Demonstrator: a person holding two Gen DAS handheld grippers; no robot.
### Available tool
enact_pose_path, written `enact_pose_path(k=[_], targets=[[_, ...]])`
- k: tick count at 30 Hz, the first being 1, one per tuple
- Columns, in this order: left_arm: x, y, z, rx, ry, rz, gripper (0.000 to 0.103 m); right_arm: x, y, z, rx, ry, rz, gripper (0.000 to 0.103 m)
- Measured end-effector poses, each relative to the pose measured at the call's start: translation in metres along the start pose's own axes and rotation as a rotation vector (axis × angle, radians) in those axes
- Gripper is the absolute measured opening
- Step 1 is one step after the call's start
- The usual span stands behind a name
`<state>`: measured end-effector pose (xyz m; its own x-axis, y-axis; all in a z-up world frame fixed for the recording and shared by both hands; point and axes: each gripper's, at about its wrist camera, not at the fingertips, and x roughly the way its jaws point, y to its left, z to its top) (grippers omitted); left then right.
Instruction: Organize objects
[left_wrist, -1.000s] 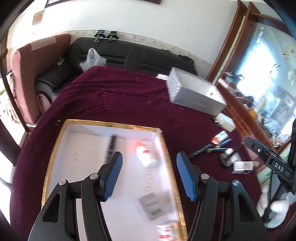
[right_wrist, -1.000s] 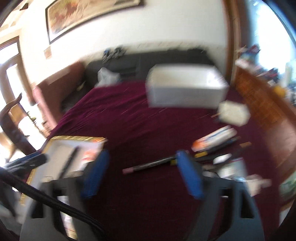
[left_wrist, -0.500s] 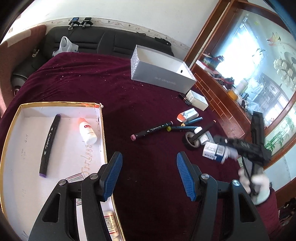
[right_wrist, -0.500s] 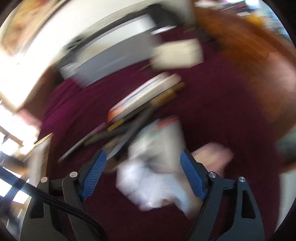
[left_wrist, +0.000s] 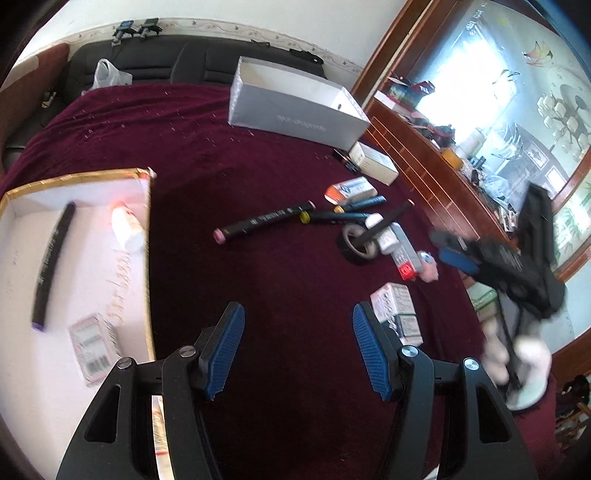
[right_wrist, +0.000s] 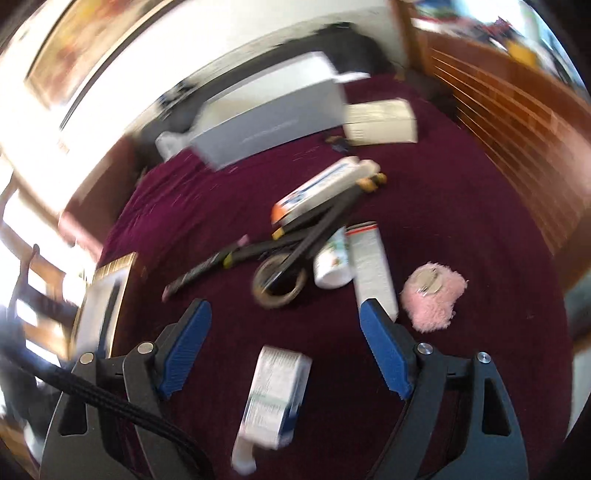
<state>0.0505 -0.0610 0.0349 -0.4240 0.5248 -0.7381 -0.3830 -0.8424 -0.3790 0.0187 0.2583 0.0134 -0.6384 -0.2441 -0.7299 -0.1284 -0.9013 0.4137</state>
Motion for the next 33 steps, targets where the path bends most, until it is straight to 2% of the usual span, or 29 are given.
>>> enact_pose_path(k=[4, 10, 12, 16, 18, 20, 22, 24, 26, 28, 30, 31, 32, 33], targets=[[-0.002, -0.007, -0.006, 0.018, 0.004, -0.012, 0.055, 0.017, -0.018, 0.016, 0.133, -0.014, 0.015, 0.083], [-0.003, -0.016, -0.008, 0.042, -0.002, -0.025, 0.055, 0.042, -0.026, 0.034, 0.200, -0.031, 0.006, 0.082], [-0.001, -0.017, -0.008, 0.041, 0.005, -0.033, 0.055, 0.048, -0.028, 0.037, 0.214, -0.035, 0.021, 0.072], [0.003, -0.017, -0.009, 0.039, 0.018, -0.036, 0.055, 0.062, -0.023, 0.040, 0.224, -0.012, 0.047, 0.059], [0.006, -0.018, -0.009, 0.033, 0.024, -0.037, 0.055, 0.067, -0.021, 0.040, 0.208, -0.013, 0.041, 0.037], [0.009, -0.022, -0.009, 0.036, 0.027, -0.031, 0.055, 0.072, -0.020, 0.041, 0.197, 0.004, 0.031, 0.023], [0.012, -0.027, -0.010, 0.046, 0.032, -0.033, 0.055, 0.074, -0.022, 0.042, 0.199, 0.007, 0.019, 0.021], [0.015, -0.031, -0.011, 0.055, 0.034, -0.030, 0.055, 0.076, -0.026, 0.044, 0.208, 0.008, 0.018, 0.012], [0.017, -0.036, -0.013, 0.060, 0.039, -0.034, 0.055, 0.083, -0.026, 0.047, 0.188, 0.027, 0.028, 0.007], [0.019, -0.040, -0.014, 0.060, 0.048, -0.038, 0.055, 0.089, -0.022, 0.051, 0.163, 0.064, 0.034, 0.008], [0.019, -0.042, -0.015, 0.057, 0.050, -0.035, 0.055, 0.090, -0.018, 0.054, 0.157, 0.071, 0.031, 0.014], [0.017, -0.042, -0.015, 0.054, 0.048, -0.033, 0.055, 0.089, -0.016, 0.055, 0.149, 0.066, 0.036, 0.018], [0.017, -0.041, -0.015, 0.050, 0.044, -0.028, 0.055, 0.090, -0.012, 0.056, 0.138, 0.069, 0.040, 0.027], [0.016, -0.040, -0.014, 0.047, 0.040, -0.022, 0.055, 0.093, -0.008, 0.057, 0.125, 0.081, 0.022, 0.029]])
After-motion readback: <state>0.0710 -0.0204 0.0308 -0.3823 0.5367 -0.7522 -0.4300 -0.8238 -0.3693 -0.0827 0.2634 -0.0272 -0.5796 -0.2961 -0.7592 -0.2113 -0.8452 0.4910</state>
